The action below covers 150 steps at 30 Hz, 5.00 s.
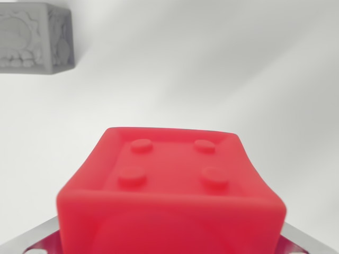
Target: Destack cube
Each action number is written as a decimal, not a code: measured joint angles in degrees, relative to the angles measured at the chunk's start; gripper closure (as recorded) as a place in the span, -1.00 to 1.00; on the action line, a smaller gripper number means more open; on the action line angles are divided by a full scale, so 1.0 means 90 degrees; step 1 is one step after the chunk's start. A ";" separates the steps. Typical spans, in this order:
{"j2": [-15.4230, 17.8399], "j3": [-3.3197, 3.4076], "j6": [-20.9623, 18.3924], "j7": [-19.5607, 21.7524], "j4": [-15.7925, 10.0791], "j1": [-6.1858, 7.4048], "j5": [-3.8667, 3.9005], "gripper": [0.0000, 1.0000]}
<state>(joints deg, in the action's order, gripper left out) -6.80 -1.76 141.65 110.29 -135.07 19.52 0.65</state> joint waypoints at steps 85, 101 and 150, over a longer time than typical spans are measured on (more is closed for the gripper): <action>-0.0557 0.0046 0.2297 -0.0031 -0.1750 0.0000 -0.0014 1.00; -0.1177 0.0088 0.2809 -0.0017 -0.1637 0.0034 0.0004 1.00; -0.1846 0.0138 0.3306 -0.0017 -0.1456 0.0083 0.0004 -1.00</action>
<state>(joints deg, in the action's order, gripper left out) -23.42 -0.51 171.40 110.13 -148.17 20.27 0.70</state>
